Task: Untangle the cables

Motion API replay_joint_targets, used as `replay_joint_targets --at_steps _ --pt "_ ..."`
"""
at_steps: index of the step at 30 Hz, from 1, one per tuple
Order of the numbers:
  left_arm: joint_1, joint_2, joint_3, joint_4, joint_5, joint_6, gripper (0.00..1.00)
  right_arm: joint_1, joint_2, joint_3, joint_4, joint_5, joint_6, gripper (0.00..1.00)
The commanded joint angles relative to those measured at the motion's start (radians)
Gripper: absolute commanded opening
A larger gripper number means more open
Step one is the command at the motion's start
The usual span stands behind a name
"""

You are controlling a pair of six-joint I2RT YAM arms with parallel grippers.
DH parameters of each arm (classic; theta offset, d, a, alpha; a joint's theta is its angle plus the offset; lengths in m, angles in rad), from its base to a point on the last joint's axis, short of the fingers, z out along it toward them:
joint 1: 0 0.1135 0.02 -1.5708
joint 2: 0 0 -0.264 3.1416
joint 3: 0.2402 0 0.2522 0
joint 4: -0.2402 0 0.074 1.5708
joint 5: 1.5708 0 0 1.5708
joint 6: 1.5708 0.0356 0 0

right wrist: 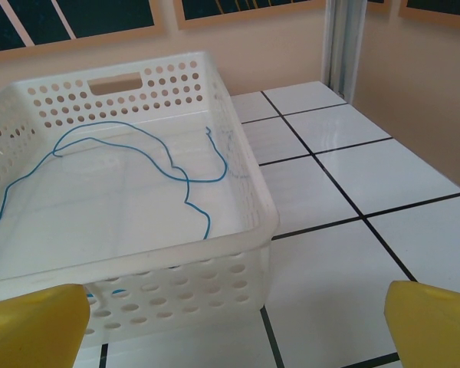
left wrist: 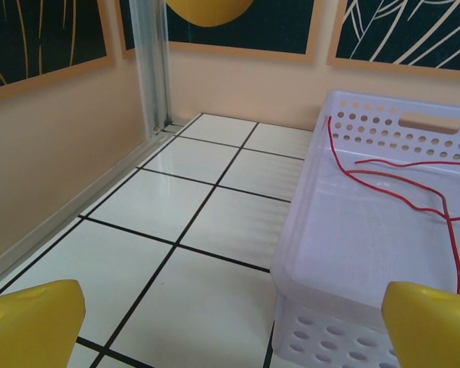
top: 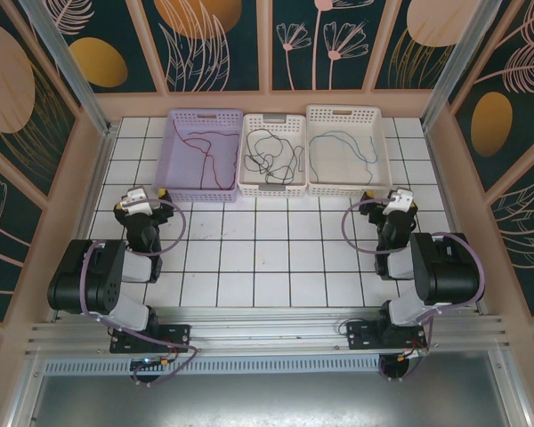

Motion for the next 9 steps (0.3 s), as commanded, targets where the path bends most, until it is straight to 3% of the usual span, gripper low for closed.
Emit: replay_joint_targets --at_steps 1,9 --pt "0.004 -0.008 -0.004 0.039 0.013 0.005 0.99 -0.003 -0.001 0.004 0.049 0.015 0.018 0.99" --pt "0.003 -0.011 -0.005 0.040 0.019 0.008 0.99 -0.003 -0.002 0.004 0.049 0.015 0.018 0.99"
